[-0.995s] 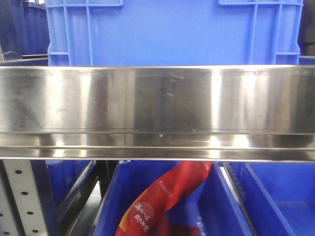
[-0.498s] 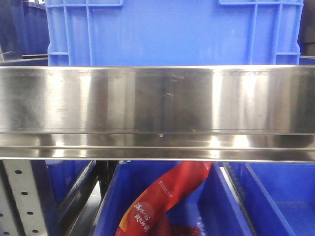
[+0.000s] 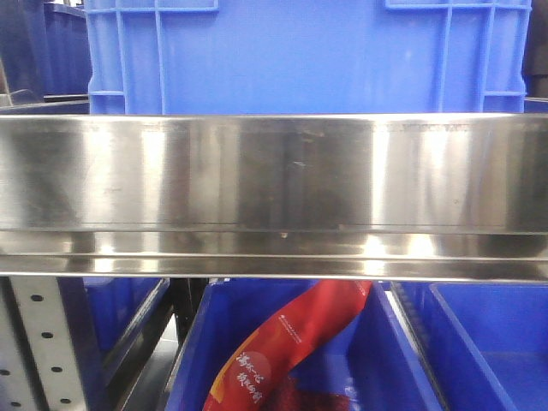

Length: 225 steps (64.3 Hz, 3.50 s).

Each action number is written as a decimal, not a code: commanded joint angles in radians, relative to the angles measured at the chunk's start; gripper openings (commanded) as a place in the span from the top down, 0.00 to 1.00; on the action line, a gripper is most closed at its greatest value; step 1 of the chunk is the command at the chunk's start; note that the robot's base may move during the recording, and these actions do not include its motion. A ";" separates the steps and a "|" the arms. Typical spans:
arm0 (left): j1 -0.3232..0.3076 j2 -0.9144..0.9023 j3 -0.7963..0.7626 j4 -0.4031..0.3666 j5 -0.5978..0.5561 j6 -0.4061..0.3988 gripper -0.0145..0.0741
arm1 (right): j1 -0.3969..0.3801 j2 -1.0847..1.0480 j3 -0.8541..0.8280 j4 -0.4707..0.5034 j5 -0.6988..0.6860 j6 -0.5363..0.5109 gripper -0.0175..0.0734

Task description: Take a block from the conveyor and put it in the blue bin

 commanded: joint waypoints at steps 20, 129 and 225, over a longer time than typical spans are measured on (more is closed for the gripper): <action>0.337 -0.319 0.268 -0.001 -0.070 -0.007 0.96 | 0.000 -0.006 0.001 -0.011 -0.022 -0.002 0.99; 0.523 -0.487 0.407 0.017 -0.002 -0.007 0.96 | -0.148 -0.077 0.030 0.018 -0.056 -0.002 0.99; 0.523 -0.487 0.407 0.017 -0.002 -0.007 0.96 | -0.429 -0.419 0.491 0.072 -0.278 -0.038 0.99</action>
